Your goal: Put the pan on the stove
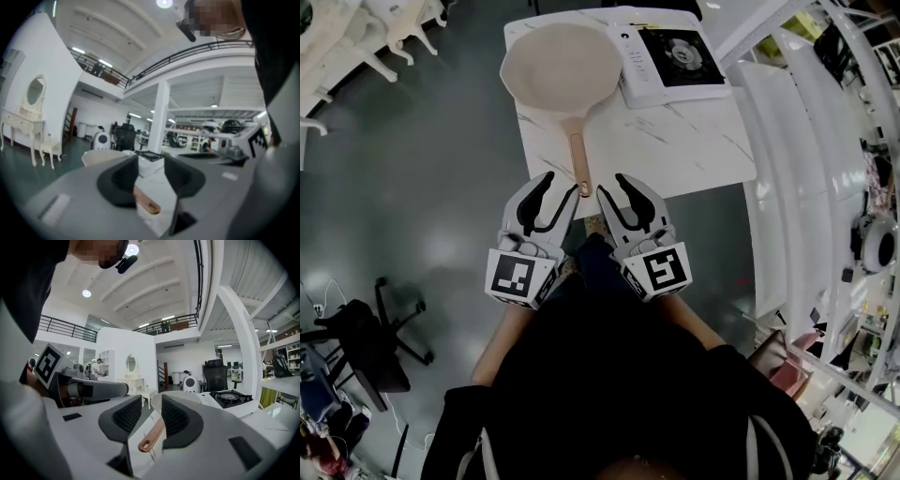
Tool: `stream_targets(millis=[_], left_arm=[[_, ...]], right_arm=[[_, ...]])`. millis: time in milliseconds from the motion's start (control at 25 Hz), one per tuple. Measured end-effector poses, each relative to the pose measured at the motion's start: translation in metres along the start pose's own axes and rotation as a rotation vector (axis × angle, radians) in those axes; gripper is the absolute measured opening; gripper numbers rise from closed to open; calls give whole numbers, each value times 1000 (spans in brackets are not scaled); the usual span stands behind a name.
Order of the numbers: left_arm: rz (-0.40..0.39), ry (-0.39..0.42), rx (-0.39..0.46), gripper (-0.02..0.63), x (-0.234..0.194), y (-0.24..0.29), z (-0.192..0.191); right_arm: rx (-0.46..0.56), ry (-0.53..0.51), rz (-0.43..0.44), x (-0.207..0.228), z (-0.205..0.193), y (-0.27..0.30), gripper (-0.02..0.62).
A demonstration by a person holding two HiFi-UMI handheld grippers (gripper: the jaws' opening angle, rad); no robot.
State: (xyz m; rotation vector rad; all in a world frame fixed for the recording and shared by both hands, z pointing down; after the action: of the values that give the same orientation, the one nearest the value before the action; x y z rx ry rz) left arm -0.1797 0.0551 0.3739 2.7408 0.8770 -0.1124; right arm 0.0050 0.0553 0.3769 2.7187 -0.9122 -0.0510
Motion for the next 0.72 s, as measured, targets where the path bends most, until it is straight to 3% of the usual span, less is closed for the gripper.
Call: stream_targets(millis=[560, 720], left_arm=[[38, -111, -128, 173, -31, 73, -11], [54, -183, -136, 173, -39, 86, -16]], right_arm=[[-95, -15, 202, 57, -18, 63, 97], [-114, -27, 259, 70, -23, 74, 97]])
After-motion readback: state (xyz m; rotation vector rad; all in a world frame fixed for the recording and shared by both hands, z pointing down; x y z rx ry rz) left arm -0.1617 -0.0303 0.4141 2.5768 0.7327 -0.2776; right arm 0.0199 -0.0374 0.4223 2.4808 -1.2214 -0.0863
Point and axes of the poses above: the fingertips, and each gripper's own axes: y forward along the fingers, x to its right, z out of its top, the point moved 10 cm from there along -y, backward along the fingers, and after that the axes turned 7 degrees about -x, right-handed, at the moved point
